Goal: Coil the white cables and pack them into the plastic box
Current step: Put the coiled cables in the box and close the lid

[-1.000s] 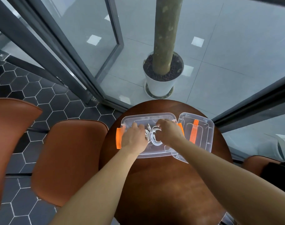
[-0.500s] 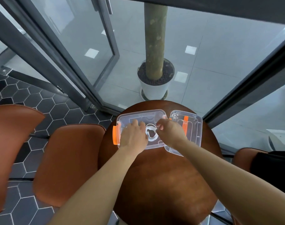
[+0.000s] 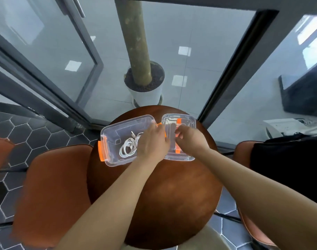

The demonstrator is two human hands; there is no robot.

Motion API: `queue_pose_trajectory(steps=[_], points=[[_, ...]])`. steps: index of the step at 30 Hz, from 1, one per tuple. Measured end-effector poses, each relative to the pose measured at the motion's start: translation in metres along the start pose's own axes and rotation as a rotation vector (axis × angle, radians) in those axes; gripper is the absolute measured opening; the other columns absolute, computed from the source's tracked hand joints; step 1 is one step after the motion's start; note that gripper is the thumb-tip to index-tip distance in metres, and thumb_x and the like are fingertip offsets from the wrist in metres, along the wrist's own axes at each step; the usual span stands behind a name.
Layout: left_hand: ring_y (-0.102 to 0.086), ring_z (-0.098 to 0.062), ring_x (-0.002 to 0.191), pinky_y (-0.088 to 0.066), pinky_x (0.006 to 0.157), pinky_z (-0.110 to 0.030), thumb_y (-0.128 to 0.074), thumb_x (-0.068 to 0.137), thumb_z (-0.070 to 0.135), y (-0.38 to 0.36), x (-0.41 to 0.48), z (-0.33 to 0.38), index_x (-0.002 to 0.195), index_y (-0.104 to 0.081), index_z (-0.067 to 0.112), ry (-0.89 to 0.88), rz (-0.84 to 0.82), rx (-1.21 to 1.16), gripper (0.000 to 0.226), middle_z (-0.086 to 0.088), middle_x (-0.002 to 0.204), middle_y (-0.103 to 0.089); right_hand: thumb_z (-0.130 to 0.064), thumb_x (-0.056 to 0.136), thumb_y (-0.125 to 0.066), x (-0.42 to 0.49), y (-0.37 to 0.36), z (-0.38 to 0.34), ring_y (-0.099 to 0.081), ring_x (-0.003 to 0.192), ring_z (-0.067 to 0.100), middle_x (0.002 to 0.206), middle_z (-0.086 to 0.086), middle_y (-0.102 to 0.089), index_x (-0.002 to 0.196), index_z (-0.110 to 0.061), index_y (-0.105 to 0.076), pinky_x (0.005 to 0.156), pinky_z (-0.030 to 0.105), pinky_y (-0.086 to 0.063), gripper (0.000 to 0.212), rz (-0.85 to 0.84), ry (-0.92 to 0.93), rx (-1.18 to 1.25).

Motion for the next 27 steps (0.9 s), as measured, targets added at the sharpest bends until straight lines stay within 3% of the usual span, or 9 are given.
queue_pose_trajectory(steps=[9,12,18,22,27], points=[[-0.062,-0.028,0.099,-0.051,0.078,-0.038,-0.054,0.096,0.028,-0.056,-0.008,0.052,0.120,-0.058,0.013,-0.152,-0.116,-0.076,0.028,-0.008,0.112,-0.058,-0.024,0.086,-0.056,-0.001,0.003,0.084,-0.064,0.091,0.021,0.104,-0.001,-0.072,0.111,-0.024,-0.066,0.071,0.029,-0.047,0.027,0.008,-0.256,0.117],[-0.059,-0.027,0.107,-0.051,0.083,-0.037,-0.055,0.096,0.029,-0.080,-0.009,0.053,0.126,-0.057,0.014,-0.118,-0.190,-0.095,0.034,-0.008,0.120,-0.056,-0.024,0.086,-0.060,0.001,-0.009,0.107,-0.065,0.096,0.024,0.104,0.001,-0.070,0.110,-0.018,-0.064,0.072,0.031,-0.049,0.025,-0.036,-0.334,0.144],[-0.048,-0.028,0.128,-0.049,0.100,-0.037,-0.057,0.093,0.029,-0.132,-0.012,0.037,0.142,-0.043,0.016,-0.024,-0.292,-0.037,0.053,-0.010,0.137,-0.045,-0.022,0.089,-0.061,0.011,-0.046,0.127,-0.062,0.109,0.029,0.123,0.010,-0.063,0.127,-0.009,-0.056,0.076,0.031,-0.045,0.040,-0.088,-0.431,0.159],[-0.027,-0.037,0.148,-0.044,0.108,-0.039,-0.056,0.094,0.032,-0.158,-0.011,0.027,0.151,-0.028,0.012,0.110,-0.389,-0.022,0.066,-0.019,0.159,-0.022,-0.018,0.089,-0.057,0.023,-0.063,0.129,-0.059,0.091,0.029,0.112,0.012,-0.063,0.103,-0.009,-0.054,0.068,0.032,-0.041,0.017,-0.127,-0.465,0.191],[-0.019,-0.032,0.151,-0.040,0.113,-0.042,-0.056,0.094,0.033,-0.176,-0.006,0.013,0.154,-0.023,0.011,0.134,-0.428,-0.005,0.072,-0.012,0.162,-0.024,-0.017,0.088,-0.054,0.036,-0.074,0.129,-0.058,0.079,0.025,0.088,0.004,-0.062,0.097,-0.009,-0.058,0.055,0.029,-0.036,0.012,-0.082,-0.518,0.270]])
Point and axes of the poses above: each hand's wrist, its own x-axis towards the middle knuckle, its own y-axis out of the back of the hand, z = x × y, the point moved 2 cm from there along x, towards the middle knuckle
